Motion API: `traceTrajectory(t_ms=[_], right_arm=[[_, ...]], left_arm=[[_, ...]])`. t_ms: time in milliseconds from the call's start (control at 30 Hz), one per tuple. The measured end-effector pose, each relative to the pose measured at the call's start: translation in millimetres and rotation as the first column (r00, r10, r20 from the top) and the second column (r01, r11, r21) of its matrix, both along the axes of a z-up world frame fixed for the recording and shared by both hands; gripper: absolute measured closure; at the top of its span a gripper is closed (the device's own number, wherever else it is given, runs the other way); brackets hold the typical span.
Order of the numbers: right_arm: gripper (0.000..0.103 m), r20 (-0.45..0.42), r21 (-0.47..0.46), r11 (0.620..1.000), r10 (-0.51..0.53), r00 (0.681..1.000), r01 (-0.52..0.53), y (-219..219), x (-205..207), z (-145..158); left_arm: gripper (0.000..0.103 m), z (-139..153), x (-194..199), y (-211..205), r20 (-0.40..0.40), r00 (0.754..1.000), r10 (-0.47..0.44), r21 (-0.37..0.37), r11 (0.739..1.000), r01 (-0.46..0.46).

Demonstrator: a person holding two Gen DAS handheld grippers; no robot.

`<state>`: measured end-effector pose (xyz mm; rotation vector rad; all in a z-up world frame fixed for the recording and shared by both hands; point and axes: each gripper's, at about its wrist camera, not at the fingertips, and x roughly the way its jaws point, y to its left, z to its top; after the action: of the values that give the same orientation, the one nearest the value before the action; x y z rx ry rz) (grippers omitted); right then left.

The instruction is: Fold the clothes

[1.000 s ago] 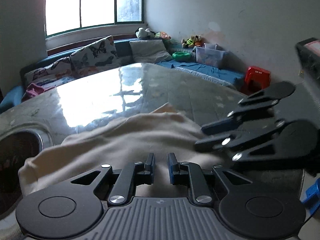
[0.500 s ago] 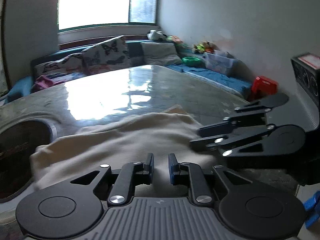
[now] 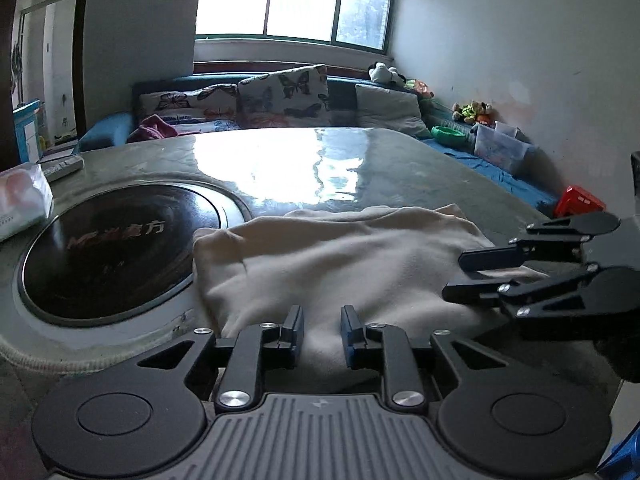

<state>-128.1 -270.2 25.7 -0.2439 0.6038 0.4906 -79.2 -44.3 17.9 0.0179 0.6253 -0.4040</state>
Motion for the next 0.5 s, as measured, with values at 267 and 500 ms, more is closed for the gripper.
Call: traceTrajectory(t_ms=[267,500], right_arm=[[0.061,0.044,0.000,1.000,0.025,0.999,-0.026,10,-7,13],[0.061,0.024,-0.029,0.998,0.061,0.998,-0.060,27,-5,2]], left_arm=[[0.075,11,-8,2,0.046,0.999,0.010,-0.009,1.000,-0.010],[0.075,3,-7,12,0.012,0.999,0.035,-0.004,0.999,-0.035]])
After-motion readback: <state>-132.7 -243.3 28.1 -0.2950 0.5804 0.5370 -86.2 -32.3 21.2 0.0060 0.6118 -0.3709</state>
